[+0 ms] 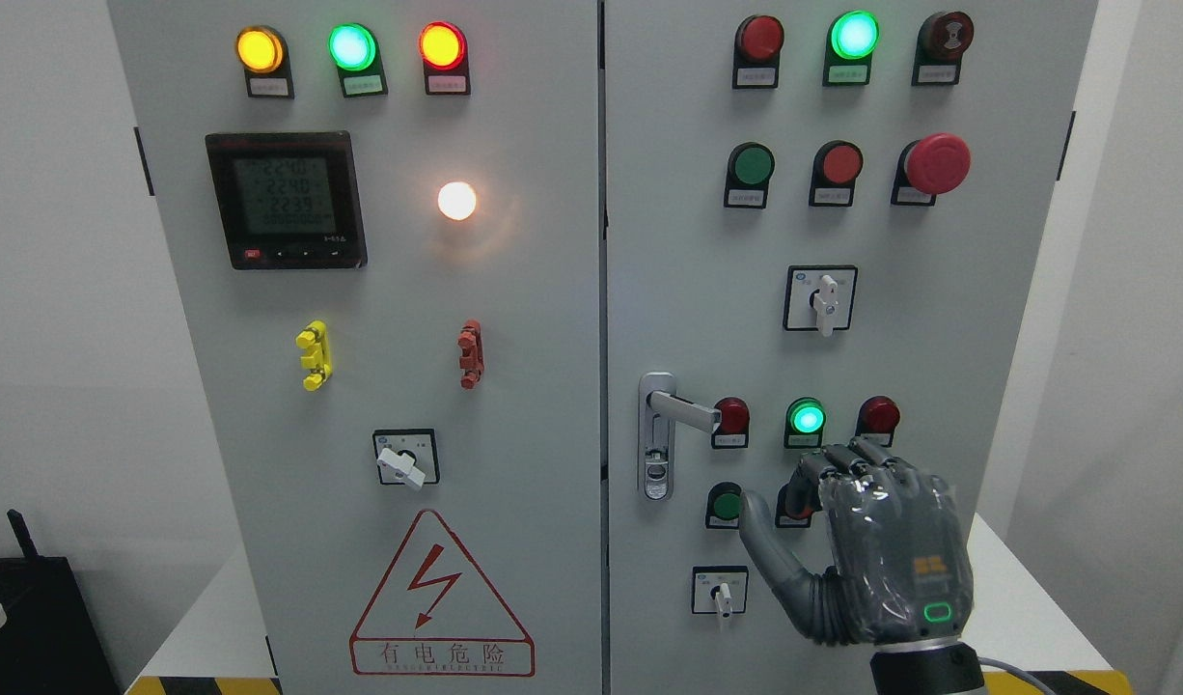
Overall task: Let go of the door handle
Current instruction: 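Withdraw the open right hand away from the handle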
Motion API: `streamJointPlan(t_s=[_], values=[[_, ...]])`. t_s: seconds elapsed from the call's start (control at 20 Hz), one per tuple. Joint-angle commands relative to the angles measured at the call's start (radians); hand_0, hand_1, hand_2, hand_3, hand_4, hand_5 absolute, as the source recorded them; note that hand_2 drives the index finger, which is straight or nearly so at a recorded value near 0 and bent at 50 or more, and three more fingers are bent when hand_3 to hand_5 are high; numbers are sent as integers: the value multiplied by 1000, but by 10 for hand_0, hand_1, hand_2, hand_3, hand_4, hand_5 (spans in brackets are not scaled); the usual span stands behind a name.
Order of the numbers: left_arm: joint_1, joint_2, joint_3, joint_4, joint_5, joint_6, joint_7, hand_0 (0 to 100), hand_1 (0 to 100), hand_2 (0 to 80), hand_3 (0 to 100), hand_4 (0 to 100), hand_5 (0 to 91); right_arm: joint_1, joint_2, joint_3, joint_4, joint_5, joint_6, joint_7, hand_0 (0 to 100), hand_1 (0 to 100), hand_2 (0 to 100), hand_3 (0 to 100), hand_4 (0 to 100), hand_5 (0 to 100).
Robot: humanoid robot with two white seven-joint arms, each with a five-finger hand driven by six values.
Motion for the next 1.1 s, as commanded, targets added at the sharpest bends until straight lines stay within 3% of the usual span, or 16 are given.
streamJointPlan(t_s=[0.0, 0.3, 0.8, 1.05], values=[[-26, 0, 17, 0, 0, 1, 1, 120, 389, 0, 0, 0, 0, 68, -78, -192, -42, -100, -100, -1, 463, 0, 0, 0, 0, 0], [-26, 0, 17, 0, 0, 1, 1, 120, 389, 0, 0, 0, 0, 82, -150, -229, -20, -215, -139, 0, 415, 1, 0, 0, 0, 0], [-26, 0, 17, 0, 0, 1, 1, 120, 389, 0, 0, 0, 0, 81, -138, -209, -20, -218, -140, 2, 371, 30, 0, 0, 0, 0], [-26, 0, 17, 0, 0, 1, 1, 120, 389, 0, 0, 0, 0, 78, -130, -168, -20, -218, -137, 2, 366, 39, 0, 0, 0, 0]])
